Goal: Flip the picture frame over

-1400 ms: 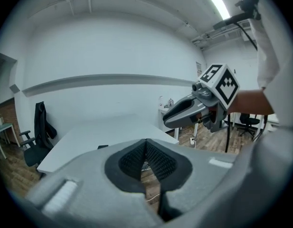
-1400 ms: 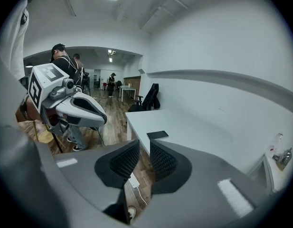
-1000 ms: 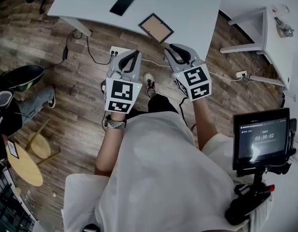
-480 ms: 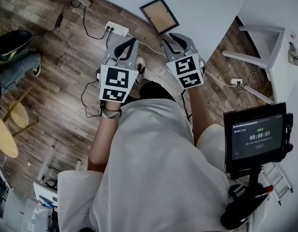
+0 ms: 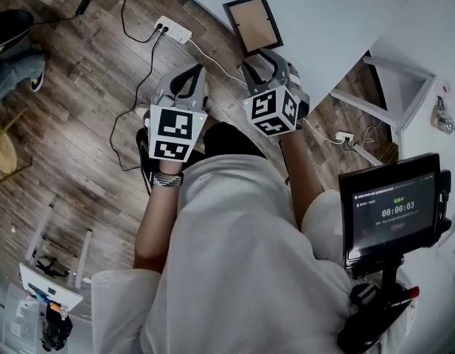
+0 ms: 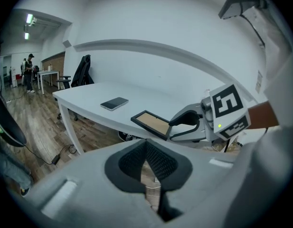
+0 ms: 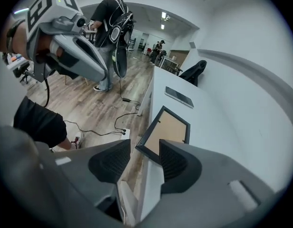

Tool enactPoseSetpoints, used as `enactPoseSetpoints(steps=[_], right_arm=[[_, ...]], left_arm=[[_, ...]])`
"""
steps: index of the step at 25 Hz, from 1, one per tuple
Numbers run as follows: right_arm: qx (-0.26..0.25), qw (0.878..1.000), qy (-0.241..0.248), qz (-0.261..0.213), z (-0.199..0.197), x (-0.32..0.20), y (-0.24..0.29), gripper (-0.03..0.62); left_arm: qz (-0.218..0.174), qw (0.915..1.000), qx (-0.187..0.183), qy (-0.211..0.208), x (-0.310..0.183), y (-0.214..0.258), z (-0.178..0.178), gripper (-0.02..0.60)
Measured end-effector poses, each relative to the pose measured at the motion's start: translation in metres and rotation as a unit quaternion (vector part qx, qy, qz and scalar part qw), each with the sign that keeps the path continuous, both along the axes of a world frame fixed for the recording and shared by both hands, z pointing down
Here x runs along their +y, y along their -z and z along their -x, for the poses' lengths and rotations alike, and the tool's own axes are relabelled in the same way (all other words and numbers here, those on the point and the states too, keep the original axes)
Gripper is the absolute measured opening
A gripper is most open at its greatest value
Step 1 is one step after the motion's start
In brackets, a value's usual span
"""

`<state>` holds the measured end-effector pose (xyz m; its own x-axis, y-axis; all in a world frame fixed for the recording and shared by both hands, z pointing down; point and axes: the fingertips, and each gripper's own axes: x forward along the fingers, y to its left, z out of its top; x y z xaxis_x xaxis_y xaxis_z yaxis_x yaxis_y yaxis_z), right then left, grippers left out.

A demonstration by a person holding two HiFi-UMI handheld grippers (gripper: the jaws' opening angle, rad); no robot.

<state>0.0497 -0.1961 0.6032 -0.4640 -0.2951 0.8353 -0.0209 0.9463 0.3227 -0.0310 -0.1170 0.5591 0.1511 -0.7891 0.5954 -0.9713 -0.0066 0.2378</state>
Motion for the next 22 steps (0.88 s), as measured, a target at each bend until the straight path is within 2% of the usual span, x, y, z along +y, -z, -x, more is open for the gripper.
enactPoseSetpoints(steps=[6, 12, 18, 22], right_arm=[[0.014, 0.999, 0.019, -0.043, -0.013, 0.000, 0.005, 0.222], [0.019, 0.997, 0.021, -0.077, -0.016, -0.004, 0.009, 0.233], [0.034, 0.995, 0.019, -0.096, -0.014, -0.005, 0.008, 0.232], [0.052, 0.992, 0.025, -0.112, -0.015, -0.011, 0.005, 0.198]], left_arm=[[-0.004, 0.9993, 0.026, 0.025, 0.005, -0.002, -0.015, 0.002], [-0.006, 0.9986, 0.036, 0.038, 0.007, -0.007, -0.021, 0.002], [-0.012, 0.9974, 0.045, 0.055, 0.009, -0.015, -0.011, 0.002], [-0.013, 0.9970, 0.056, 0.051, 0.003, -0.024, -0.014, 0.002]])
